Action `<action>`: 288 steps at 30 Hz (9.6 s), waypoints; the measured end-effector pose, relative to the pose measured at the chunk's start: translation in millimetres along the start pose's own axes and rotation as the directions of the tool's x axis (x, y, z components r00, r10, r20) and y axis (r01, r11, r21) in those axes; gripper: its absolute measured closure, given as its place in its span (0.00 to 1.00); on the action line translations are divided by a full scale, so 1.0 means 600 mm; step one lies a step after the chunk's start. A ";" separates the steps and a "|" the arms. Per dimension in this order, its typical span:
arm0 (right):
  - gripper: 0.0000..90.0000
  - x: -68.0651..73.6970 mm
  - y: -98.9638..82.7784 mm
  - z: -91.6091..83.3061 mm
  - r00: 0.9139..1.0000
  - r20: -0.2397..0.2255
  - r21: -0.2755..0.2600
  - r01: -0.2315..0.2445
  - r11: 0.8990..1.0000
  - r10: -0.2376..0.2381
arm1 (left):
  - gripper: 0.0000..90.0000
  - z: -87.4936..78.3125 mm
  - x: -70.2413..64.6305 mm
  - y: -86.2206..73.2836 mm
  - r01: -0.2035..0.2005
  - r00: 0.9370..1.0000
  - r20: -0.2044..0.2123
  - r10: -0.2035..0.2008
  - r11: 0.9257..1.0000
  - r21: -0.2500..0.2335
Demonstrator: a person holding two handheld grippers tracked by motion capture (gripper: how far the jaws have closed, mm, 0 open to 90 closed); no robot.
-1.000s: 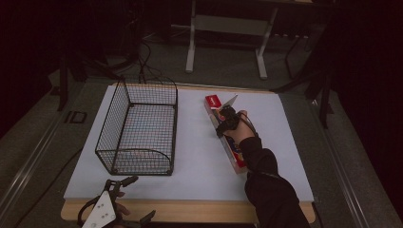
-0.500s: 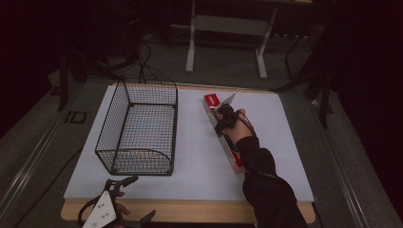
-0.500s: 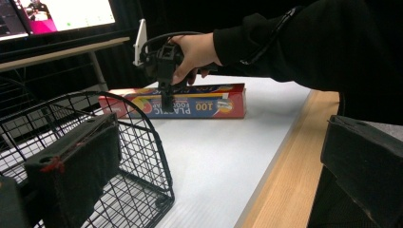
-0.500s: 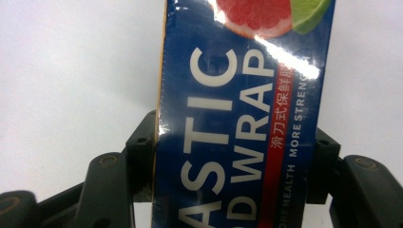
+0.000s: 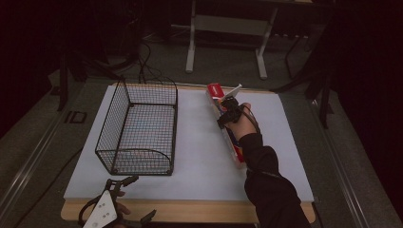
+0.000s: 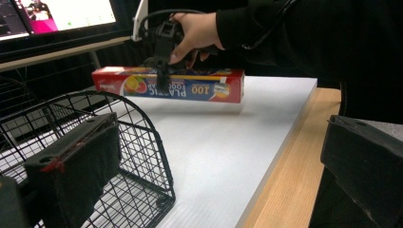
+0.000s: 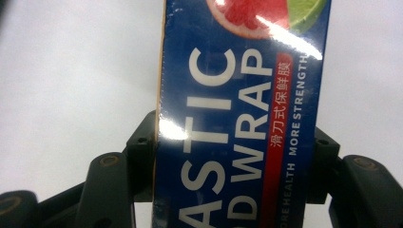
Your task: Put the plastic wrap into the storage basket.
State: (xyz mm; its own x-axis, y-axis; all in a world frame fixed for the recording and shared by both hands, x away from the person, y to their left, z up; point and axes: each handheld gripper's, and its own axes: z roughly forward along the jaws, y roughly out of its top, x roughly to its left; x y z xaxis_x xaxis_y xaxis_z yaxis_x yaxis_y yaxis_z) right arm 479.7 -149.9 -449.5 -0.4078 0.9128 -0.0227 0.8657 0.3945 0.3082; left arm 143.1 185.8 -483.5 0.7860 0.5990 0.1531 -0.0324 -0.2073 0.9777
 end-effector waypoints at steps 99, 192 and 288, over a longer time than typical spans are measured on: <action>0.44 0.417 0.116 -0.092 0.955 -0.152 -0.548 0.133 0.826 -0.254 | 0.00 -0.011 -0.001 -0.002 -0.019 1.000 -0.016 0.020 1.000 0.022; 0.29 0.390 0.086 -0.013 0.929 -0.198 -0.391 0.216 0.895 -0.311 | 0.00 -0.007 -0.003 -0.003 -0.023 1.000 0.003 0.022 0.999 0.037; 0.17 0.042 -0.269 -0.009 0.925 -0.170 -0.572 0.189 0.798 -0.341 | 0.00 0.005 -0.006 -0.003 -0.038 0.999 0.010 0.038 0.997 0.063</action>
State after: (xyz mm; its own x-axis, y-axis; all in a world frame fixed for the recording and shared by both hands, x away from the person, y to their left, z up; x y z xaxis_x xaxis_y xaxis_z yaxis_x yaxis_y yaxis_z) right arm 328.2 -191.2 -494.7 -0.7213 0.6917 0.0355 0.4479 0.4267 0.7857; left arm 142.1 181.7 -486.4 0.7904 0.5829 0.1885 -0.0234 -0.2787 0.9601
